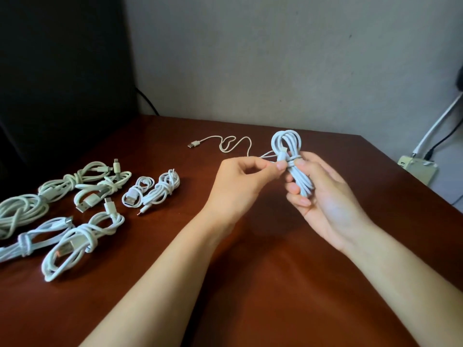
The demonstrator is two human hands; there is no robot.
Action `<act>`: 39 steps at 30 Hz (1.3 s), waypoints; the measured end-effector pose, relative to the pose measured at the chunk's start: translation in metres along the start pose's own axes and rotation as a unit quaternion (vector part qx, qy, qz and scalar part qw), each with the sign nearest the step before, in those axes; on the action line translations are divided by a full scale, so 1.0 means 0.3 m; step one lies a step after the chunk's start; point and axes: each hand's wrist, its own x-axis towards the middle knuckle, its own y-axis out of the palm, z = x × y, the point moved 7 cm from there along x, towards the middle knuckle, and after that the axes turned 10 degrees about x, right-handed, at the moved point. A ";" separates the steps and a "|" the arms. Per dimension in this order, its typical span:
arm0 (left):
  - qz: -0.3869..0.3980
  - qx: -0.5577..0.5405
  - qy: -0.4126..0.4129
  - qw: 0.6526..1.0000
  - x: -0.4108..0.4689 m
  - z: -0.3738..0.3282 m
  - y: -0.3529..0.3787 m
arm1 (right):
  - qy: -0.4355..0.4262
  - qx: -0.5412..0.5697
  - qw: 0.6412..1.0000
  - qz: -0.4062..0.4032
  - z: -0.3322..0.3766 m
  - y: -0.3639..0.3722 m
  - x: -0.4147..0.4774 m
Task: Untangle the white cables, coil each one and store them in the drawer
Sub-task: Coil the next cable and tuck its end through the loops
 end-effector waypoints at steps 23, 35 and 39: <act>-0.004 -0.004 -0.138 0.990 0.001 0.077 -0.015 | 0.005 -0.232 0.972 0.046 0.004 -0.020 0.013; -0.074 -0.006 -0.009 0.997 0.007 0.031 -0.011 | 0.159 0.054 0.986 0.016 -0.067 -0.003 -0.002; -0.001 -0.056 0.035 0.998 0.007 0.000 0.008 | 0.147 0.000 0.988 0.042 -0.048 -0.003 -0.005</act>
